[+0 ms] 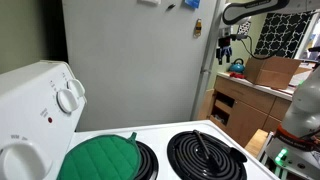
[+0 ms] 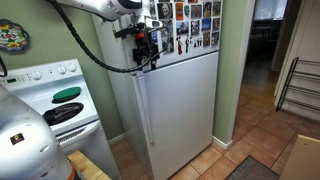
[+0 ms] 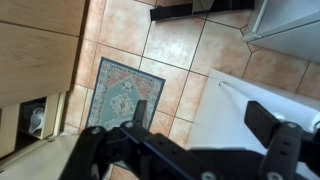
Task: Open the bottom fridge door
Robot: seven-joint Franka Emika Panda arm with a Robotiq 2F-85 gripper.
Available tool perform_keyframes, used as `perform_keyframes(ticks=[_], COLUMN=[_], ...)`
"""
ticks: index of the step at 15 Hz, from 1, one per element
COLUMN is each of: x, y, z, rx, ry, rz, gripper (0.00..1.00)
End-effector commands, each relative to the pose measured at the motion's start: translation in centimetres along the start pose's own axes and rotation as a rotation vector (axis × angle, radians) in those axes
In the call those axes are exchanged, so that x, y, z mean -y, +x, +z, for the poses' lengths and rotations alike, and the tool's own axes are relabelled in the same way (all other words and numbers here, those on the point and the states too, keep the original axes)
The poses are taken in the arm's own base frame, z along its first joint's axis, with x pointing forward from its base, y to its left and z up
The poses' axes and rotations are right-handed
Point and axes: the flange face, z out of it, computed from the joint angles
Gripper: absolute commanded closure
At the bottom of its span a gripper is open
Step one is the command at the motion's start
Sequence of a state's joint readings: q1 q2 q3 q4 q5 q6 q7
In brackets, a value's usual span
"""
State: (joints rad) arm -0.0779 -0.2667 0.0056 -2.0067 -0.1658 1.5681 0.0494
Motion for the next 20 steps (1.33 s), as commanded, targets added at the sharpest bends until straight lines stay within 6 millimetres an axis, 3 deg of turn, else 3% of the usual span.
perform_keyframes(ticks=[1,10,13,16,20], x=[0.0,0.0,0.0,-0.1,-1.5], y=[0.0,0.0,-1.0,-2.4,-5.0], z=[0.0,0.0,0.7,3.1,6.9], rx=[0.001,0.001,-0.142,-0.272,-0.287], ry=[0.000,0.000,0.052,0.097,0.055], rz=[0.000,0.000,-0.010,-0.013,0.027], gripper=[0.00,0.00,0.00,0.00,0.00])
